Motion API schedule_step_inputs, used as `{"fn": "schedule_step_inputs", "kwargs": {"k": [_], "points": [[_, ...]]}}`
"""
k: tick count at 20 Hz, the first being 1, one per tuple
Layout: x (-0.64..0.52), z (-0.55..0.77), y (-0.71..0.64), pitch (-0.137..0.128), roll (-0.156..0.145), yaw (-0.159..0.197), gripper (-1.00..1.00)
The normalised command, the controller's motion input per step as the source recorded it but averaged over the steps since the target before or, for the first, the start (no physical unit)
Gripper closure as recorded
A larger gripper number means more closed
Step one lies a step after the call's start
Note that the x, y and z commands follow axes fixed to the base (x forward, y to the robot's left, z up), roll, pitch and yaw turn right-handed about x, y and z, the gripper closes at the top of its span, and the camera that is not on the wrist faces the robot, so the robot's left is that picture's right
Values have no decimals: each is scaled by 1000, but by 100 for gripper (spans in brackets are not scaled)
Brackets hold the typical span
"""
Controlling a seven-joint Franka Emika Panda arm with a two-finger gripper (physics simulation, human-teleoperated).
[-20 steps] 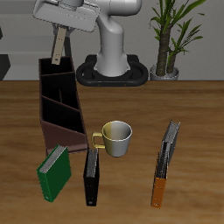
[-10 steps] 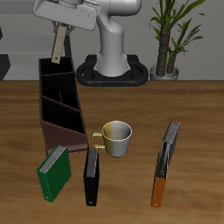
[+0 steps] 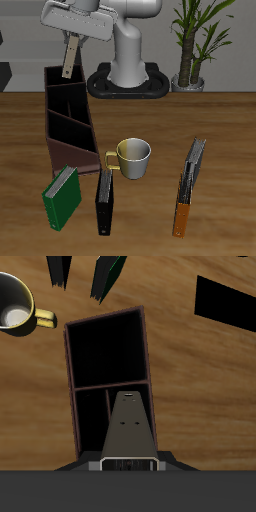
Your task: Place the yellow book into the right desk caddy's back compartment
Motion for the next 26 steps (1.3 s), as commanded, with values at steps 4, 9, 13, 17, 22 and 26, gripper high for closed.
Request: {"fn": "schedule_step_inputs", "kwargs": {"k": [4,9,13,17,22,26], "points": [[40,-62,8,2,-3,-21,100],[54,-177,-42,29,-2,-1,100],[35,-132,-17,23,2,-14,100],[-3,-137,55,24,19,-9,100],[51,-130,-23,16,-1,7,100],[-25,-35,-137,-1,-34,-13,100]]}}
